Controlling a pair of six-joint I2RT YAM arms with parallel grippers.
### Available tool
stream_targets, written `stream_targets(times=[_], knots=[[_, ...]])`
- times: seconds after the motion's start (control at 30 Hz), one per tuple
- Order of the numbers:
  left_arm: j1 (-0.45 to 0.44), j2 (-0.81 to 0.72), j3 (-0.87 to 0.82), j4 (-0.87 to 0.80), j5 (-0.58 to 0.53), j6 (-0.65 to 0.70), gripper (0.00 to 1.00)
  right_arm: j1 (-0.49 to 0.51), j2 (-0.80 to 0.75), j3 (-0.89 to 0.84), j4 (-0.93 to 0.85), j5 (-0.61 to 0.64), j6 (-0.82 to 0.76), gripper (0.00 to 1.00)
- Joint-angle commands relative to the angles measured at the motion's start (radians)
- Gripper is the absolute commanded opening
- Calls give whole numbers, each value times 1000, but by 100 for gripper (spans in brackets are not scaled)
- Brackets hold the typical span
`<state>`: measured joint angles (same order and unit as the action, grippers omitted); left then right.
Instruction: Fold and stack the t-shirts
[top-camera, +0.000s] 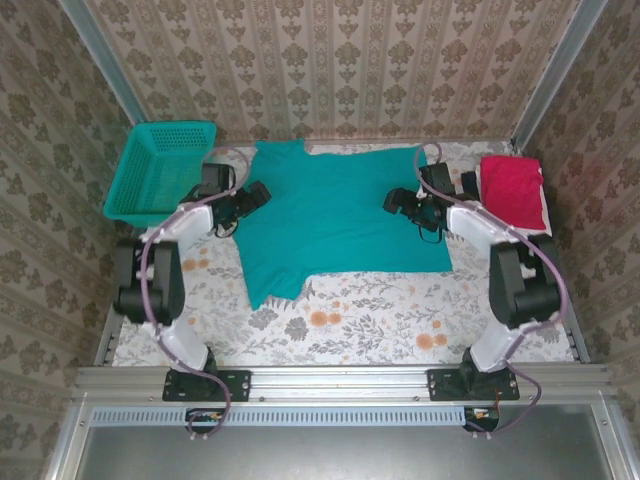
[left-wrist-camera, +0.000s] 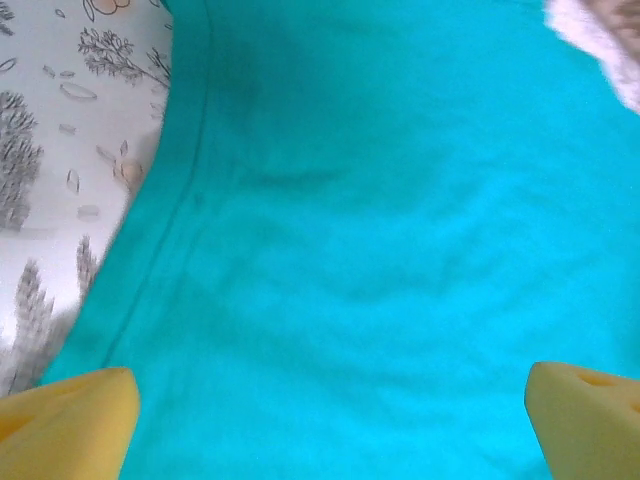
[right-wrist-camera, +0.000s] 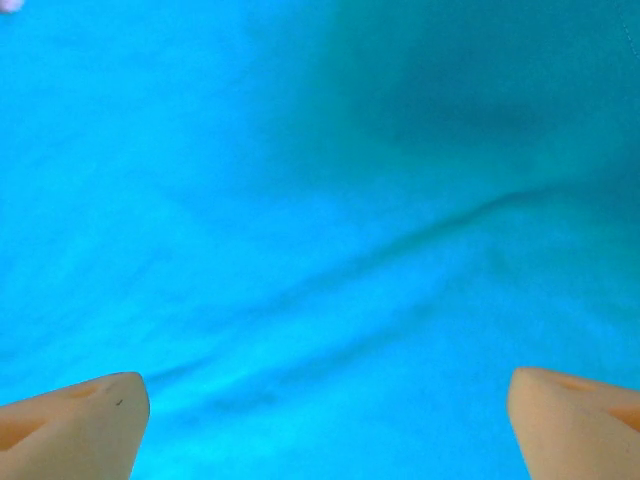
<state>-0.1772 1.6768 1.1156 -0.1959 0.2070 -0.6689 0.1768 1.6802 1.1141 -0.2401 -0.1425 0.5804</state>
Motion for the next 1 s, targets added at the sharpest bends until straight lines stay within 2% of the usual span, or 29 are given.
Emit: stream_targets(times=[0.0, 0.13, 0.23, 0.37, 0.47, 0.7, 0.77, 0.83, 0.93, 0.97], knots=[[-53, -203, -152, -49, -86, -8, 100, 69, -107, -118, 41, -22, 23, 93], [-91, -446, -362, -130, -124, -65, 100, 225, -175, -196, 75, -71, 0, 92], [-87, -613, -474, -217, -115, -93, 100, 392, -178, -209, 71, -30, -27, 91], [-12, -758, -570, -294, -71, -104, 100, 617, -79, -147, 69, 41, -73, 80], [59, -808, -603, -299, -15, -110, 100, 717, 42, -46, 53, 60, -74, 73], [105, -816, -579, -341, 22, -66, 100, 782, 281, 136, 50, 18, -11, 49], [110, -815, -581, -341, 33, -60, 100, 783, 312, 158, 47, 21, -4, 37], [112, -814, -583, -340, 39, -61, 100, 783, 323, 159, 36, 27, 3, 20], [114, -813, -589, -335, 53, -63, 100, 784, 297, 137, 17, 28, -4, 1], [114, -812, -591, -333, 59, -67, 100, 784, 278, 122, 15, 26, -4, 0]])
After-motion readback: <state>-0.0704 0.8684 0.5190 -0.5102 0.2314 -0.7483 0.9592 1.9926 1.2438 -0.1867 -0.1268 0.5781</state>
